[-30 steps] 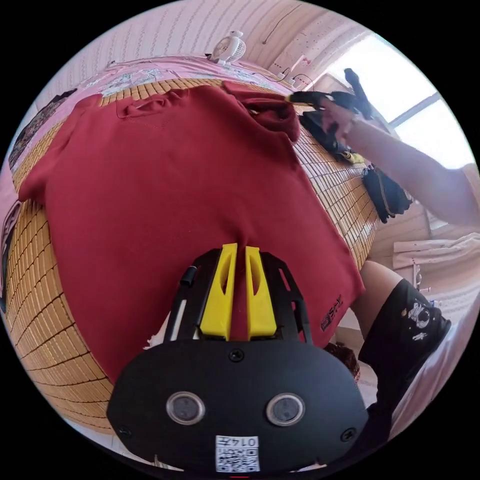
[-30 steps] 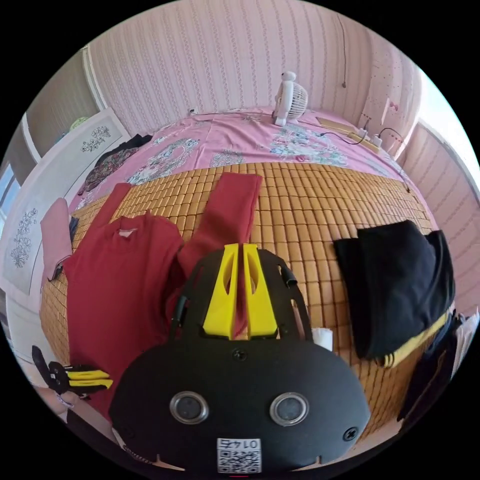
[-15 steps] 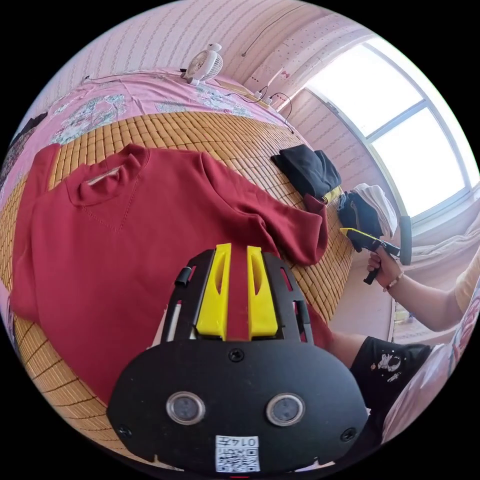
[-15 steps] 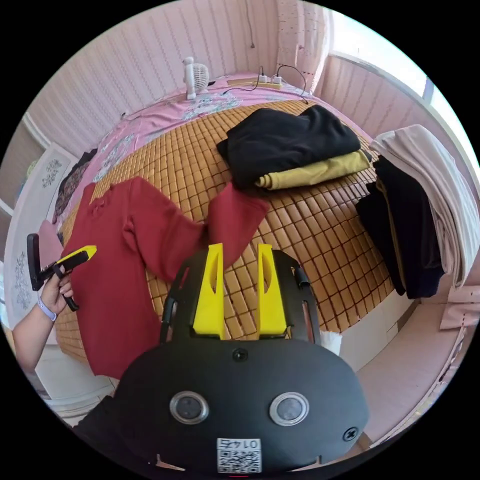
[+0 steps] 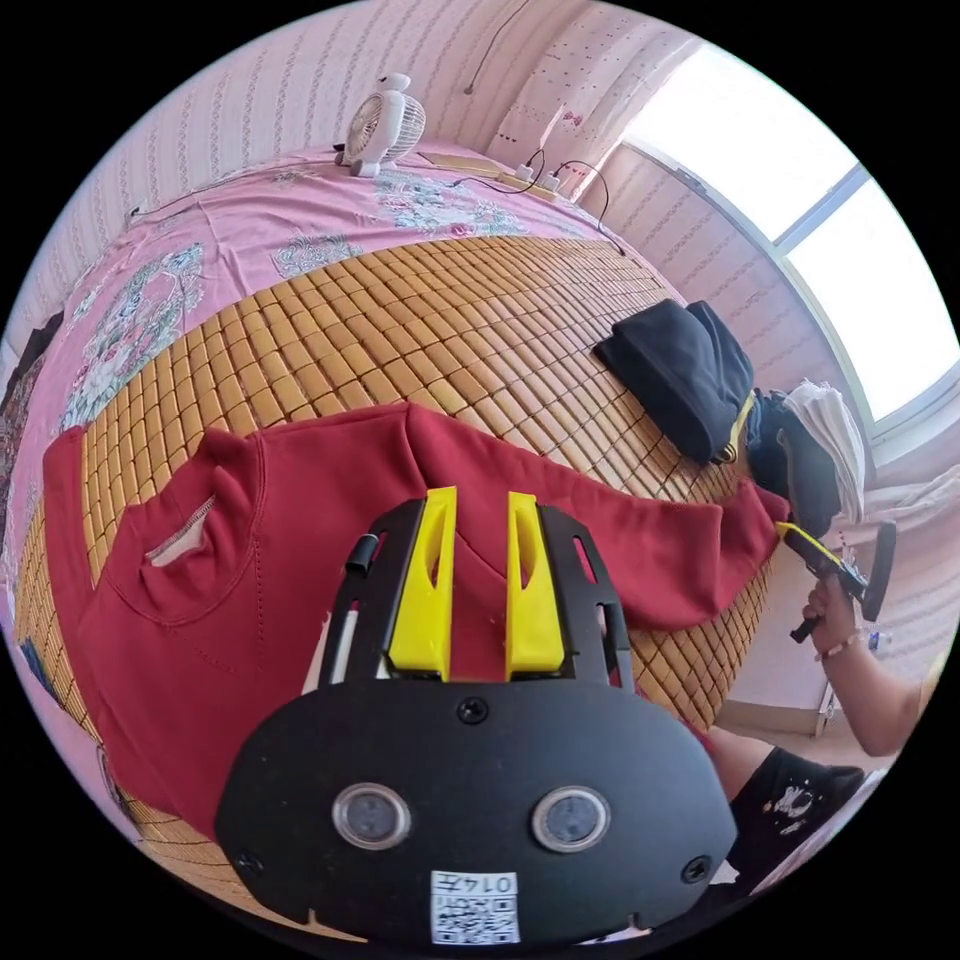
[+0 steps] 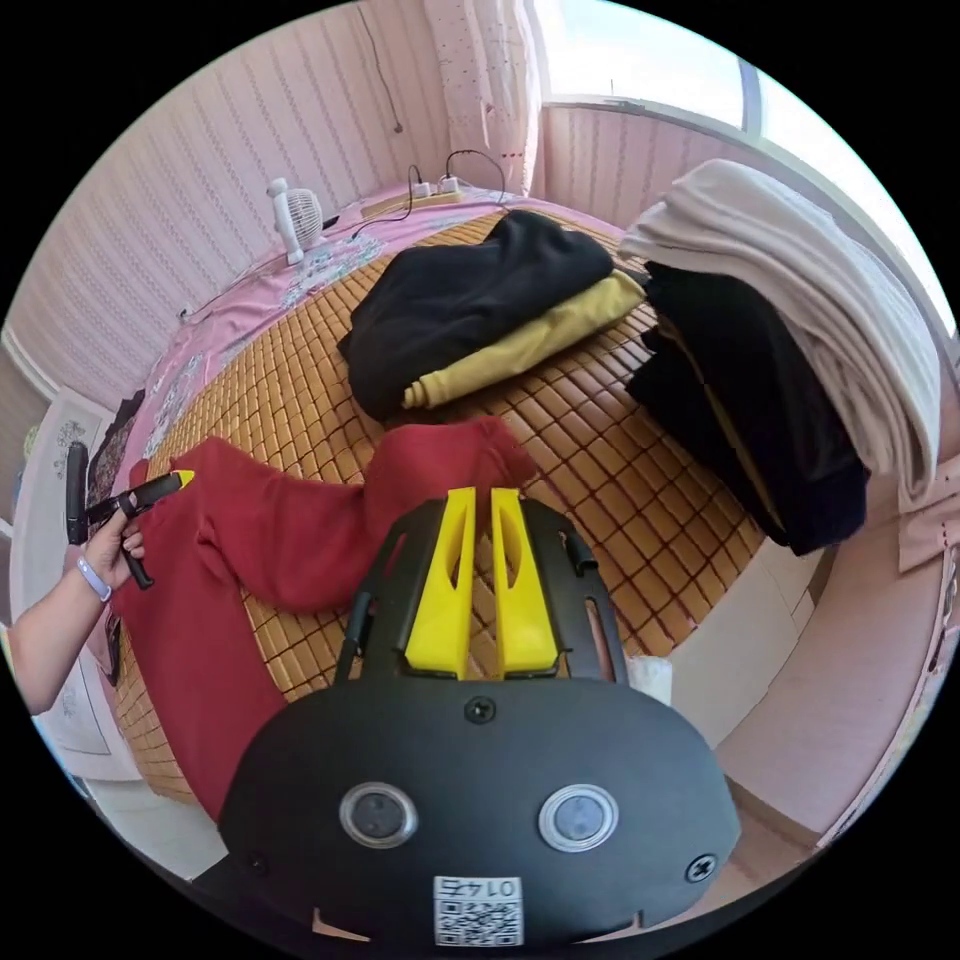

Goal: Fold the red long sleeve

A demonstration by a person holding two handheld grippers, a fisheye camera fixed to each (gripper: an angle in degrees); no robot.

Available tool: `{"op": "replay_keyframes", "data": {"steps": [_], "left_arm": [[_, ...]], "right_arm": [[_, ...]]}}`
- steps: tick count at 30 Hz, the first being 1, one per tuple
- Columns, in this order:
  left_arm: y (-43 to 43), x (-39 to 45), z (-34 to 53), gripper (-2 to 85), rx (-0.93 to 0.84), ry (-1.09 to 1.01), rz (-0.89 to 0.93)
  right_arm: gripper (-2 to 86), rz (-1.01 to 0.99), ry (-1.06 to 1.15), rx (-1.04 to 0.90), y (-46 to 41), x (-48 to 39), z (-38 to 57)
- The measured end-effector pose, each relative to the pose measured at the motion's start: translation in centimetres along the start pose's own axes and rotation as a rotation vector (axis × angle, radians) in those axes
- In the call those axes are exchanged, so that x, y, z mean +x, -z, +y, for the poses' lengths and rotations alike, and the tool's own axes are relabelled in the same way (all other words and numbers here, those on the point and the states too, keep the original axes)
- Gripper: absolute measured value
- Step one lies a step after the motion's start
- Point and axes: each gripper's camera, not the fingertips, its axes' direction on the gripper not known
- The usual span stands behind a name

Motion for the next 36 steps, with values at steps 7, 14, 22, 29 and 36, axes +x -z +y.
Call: {"op": "replay_keyframes", "data": {"steps": [7, 14, 22, 29, 36], "left_arm": [[-3.7, 0.6, -2.7, 0.0, -0.152, 0.054, 0.011], [-4.1, 4.3, -5.2, -0.8, -0.108, -0.013, -0.021], [0.0, 2.9, -3.6, 3.0, -0.041, 0.04, 0.129], [10.2, 1.7, 8.3, 3.8, 0.058, 0.106, 0.075], [17.4, -1.4, 23.5, 4.8, 0.04, 0.408, -0.132]], "right_arm": [[0.9, -0.013, -0.103, 0.001, 0.1, 3.5, 1.7], [1.1, 0.059, -0.132, 0.027, 0.2, 4.6, 0.2], [5.7, 0.004, -0.213, -0.015, 0.6, 4.4, -1.1], [5.2, 0.078, -0.059, -0.074, 3.2, -0.9, -1.2], [5.4, -0.205, 0.583, -0.096, 3.2, -20.9, -4.5]]}}
